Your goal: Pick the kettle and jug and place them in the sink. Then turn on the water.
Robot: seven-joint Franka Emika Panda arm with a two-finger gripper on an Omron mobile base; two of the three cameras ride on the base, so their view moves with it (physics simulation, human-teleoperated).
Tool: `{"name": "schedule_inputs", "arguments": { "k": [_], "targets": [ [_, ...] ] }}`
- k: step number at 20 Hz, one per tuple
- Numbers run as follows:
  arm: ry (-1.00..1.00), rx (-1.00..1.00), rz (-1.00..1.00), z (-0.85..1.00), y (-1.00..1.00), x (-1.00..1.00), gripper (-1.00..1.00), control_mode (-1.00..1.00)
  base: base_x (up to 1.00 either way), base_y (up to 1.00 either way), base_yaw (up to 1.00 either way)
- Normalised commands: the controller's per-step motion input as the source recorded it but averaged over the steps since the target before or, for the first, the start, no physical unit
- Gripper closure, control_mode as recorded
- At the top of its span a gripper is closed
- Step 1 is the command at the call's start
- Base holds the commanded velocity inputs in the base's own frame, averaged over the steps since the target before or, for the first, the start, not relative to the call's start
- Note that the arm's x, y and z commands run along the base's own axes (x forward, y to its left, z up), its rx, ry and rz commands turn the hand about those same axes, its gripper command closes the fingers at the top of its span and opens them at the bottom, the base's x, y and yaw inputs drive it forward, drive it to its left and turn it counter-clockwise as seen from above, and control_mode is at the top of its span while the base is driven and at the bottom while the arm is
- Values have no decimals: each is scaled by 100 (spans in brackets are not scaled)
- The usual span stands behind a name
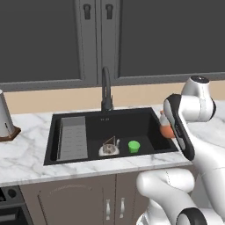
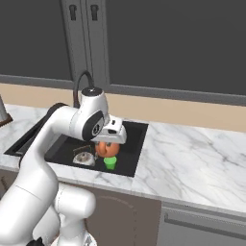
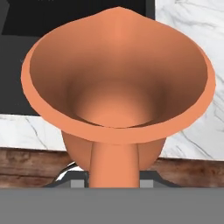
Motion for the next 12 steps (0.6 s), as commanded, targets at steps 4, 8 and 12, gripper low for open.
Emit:
{"name": "schedule_inputs", "arguments": {
  "k": [4,8,12],
  "targets": [
    [7,0,0,-3,0,38,100,-100,0,0,0],
    [9,0,-3,-29,0,93,100,-100,0,0,0],
    [5,0,-1,-56,0,78,100,-100,0,0,0]
  ]
}}
